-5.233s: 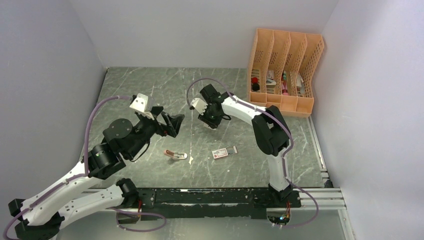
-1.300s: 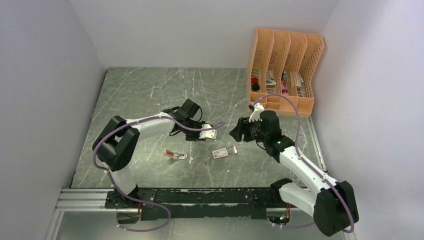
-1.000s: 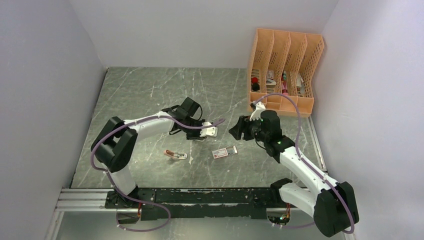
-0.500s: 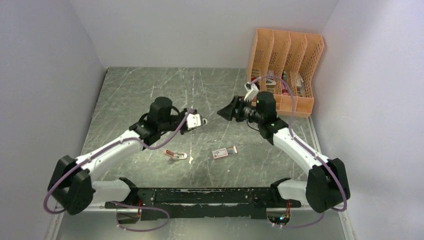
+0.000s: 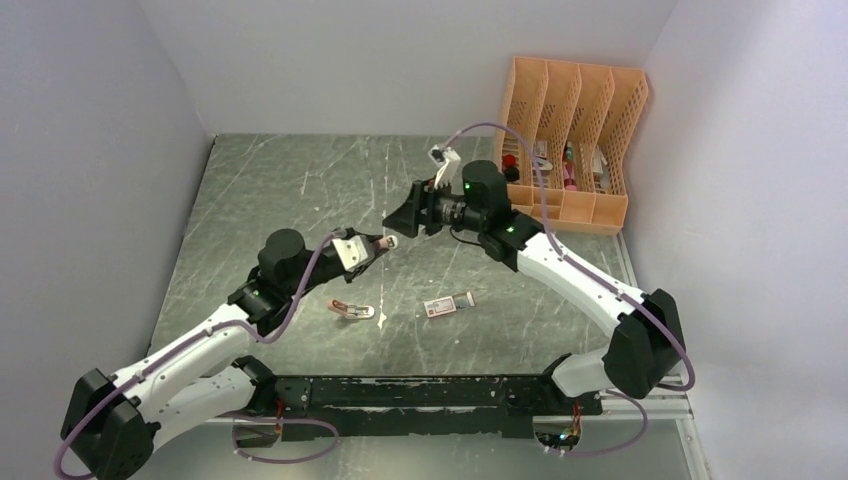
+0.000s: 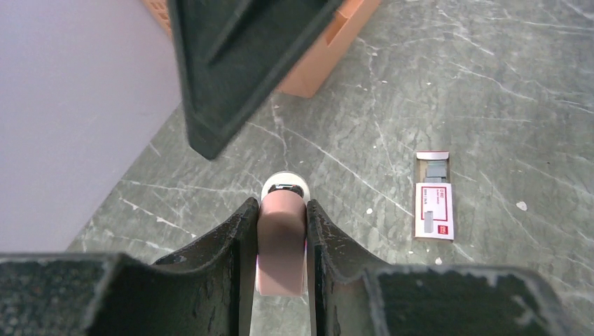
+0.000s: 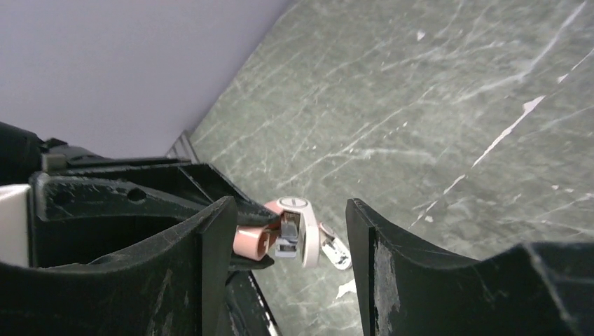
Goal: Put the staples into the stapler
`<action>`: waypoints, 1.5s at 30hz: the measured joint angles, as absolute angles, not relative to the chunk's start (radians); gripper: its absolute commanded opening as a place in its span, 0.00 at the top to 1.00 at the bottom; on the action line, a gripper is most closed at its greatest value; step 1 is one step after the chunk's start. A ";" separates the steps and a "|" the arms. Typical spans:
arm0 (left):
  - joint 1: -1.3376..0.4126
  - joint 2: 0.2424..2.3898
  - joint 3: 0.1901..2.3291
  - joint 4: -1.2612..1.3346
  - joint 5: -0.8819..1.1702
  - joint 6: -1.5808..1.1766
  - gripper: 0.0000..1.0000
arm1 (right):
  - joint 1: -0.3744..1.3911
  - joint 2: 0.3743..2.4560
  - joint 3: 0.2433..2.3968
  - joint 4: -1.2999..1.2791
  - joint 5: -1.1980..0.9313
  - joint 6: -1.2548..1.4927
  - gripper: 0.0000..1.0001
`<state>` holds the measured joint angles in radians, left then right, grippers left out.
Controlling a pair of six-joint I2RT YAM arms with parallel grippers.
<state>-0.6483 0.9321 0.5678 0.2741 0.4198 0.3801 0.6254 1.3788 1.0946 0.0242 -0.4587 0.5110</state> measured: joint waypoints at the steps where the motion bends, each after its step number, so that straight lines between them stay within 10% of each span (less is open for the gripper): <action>1: -0.648 0.920 0.560 0.282 0.409 0.376 0.93 | 0.647 1.387 1.104 0.010 -0.447 0.503 0.37; 45: -0.648 0.848 0.507 0.385 0.344 0.304 0.93 | 0.709 1.510 1.118 -0.190 -0.267 0.408 0.47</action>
